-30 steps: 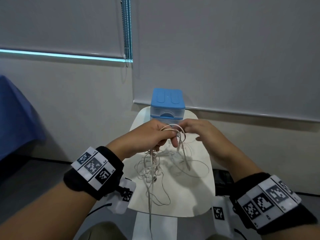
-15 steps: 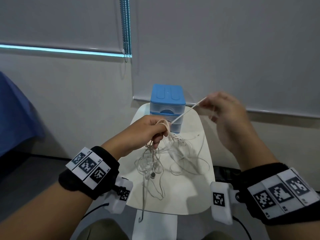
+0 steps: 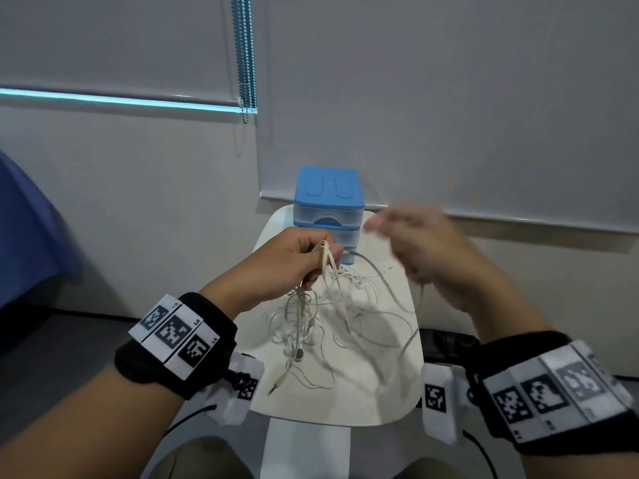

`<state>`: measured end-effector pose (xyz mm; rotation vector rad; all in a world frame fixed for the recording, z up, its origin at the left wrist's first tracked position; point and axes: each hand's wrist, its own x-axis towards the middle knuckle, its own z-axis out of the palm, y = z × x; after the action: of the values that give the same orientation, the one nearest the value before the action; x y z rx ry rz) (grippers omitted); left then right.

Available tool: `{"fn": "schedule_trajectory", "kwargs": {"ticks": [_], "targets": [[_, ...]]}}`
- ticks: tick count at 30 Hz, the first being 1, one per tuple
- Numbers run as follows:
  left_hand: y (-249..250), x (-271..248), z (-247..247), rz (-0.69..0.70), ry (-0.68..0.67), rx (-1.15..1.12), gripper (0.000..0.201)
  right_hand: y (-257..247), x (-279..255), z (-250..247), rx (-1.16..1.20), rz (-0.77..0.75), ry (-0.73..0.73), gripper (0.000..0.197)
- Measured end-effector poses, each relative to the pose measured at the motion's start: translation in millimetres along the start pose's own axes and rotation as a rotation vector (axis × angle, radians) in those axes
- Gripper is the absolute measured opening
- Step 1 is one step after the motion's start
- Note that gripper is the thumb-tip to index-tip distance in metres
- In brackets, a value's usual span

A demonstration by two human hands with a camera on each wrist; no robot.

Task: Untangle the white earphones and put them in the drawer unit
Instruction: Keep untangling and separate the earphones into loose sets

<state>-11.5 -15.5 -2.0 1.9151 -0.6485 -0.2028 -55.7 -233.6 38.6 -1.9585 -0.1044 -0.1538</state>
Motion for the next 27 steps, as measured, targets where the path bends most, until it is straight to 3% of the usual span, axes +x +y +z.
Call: {"fn": "schedule_trajectory", "kwargs": {"ticks": [2,3,5,9,12,15,17,19,21,24,27], "targets": [[3.2,-1.0,1.2,0.025,-0.007,0.043,0.034,11.9,-2.5,11.3,-0.276,0.032,-0.244,0.019],[3.6,-2.1,0.7,0.03,-0.003,0.059,0.033,14.7,-3.6,14.2,-0.32,0.014,-0.279,0.019],[1.5,-3.6,-2.0,0.025,0.011,0.057,0.03,15.1,-3.9,15.8,-0.219,-0.026,-0.208,0.018],[-6.5,-7.0,-7.4,-0.005,0.018,0.015,0.025,5.2,2.2,-3.9,0.287,-0.076,0.238,0.027],[-12.3,-7.9,-8.1,-0.05,-0.008,0.035,0.025,-1.1,4.2,-30.5,0.622,-0.238,0.558,0.019],[-16.9,-8.8,-7.4,-0.08,-0.026,0.056,0.028,4.2,1.1,-61.6,0.732,-0.408,0.859,0.028],[-19.1,-10.4,-6.7,-0.091,-0.03,0.059,0.028,7.7,-2.4,-78.2,0.727,-0.479,0.975,0.021],[-19.6,-11.6,-6.2,-0.103,-0.014,0.068,0.029,7.2,-5.7,-85.4,0.731,-0.542,0.968,0.01],[-17.5,-11.6,-5.7,-0.107,0.024,0.078,0.031,5.6,-9.0,-78.1,0.645,-0.527,0.917,0.02],[-9.0,-10.6,-4.1,-0.115,0.087,0.092,0.034,12.5,-11.2,-56.5,0.195,-0.278,0.794,0.026],[3.0,-11.1,-2.2,-0.11,0.119,0.077,0.035,30.6,-15.0,-41.9,-0.364,0.076,0.371,0.041]]}}
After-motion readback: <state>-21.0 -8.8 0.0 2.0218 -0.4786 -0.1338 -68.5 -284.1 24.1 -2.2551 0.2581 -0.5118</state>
